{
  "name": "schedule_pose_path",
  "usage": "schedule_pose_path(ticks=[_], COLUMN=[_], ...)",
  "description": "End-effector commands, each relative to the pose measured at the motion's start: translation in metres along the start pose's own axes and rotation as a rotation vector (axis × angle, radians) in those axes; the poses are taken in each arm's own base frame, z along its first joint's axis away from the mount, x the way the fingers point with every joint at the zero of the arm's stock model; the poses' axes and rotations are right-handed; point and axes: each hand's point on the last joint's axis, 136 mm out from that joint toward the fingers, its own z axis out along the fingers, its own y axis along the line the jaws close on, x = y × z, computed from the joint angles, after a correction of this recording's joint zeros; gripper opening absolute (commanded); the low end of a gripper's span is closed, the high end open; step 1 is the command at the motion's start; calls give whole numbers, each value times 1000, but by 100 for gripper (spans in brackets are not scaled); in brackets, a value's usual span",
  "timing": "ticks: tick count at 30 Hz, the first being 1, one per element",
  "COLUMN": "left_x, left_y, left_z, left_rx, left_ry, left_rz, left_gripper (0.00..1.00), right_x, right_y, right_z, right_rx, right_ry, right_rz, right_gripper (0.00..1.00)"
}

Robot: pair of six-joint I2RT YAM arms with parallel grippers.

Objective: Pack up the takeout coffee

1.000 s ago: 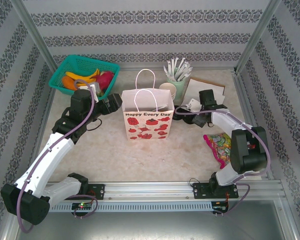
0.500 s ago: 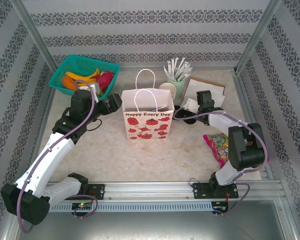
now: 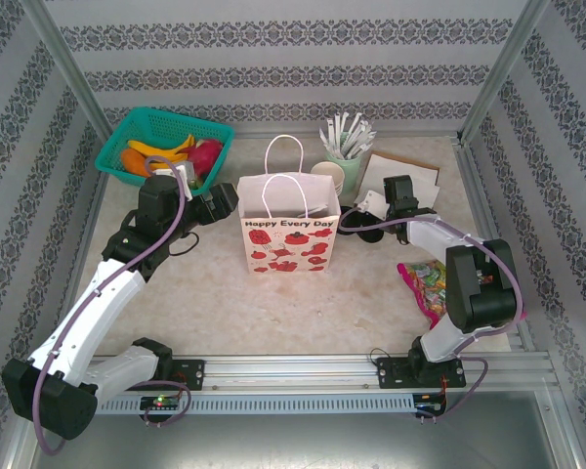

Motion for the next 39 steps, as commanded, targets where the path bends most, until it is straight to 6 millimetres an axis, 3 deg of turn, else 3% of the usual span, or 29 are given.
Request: schedule_pose_path(ticks=[1, 7, 13, 18, 26, 32, 39], left_x=[-13, -12, -11, -11, -13, -16, -30], left_y=[-5, -6, -5, -4, -5, -9, -13], left_z=[-2, -1, -1, -2, -4, -6, -17], left_rx=[18, 27, 23, 21, 27, 38, 14], left_ry=[-44, -41, -40, -42, -54, -59, -92], left_rz=[26, 29, 26, 25, 20, 17, 112], left_gripper=[100, 100, 100, 100, 100, 100, 100], right_x=[-9, -5, -5, -8, -21, -7, -4], right_y=[-11, -9, -43, -62, -83, -111, -115], right_z=[-17, -36, -56, -73, -119, -153, -189], right_rx=[10, -31, 61, 125, 84, 107, 21], right_ry=[-34, -33, -54, -108, -287, -264, -306], right_rz=[37, 78, 335, 432, 613, 839, 1127], right_gripper=[0, 0, 0, 0, 0, 0, 0])
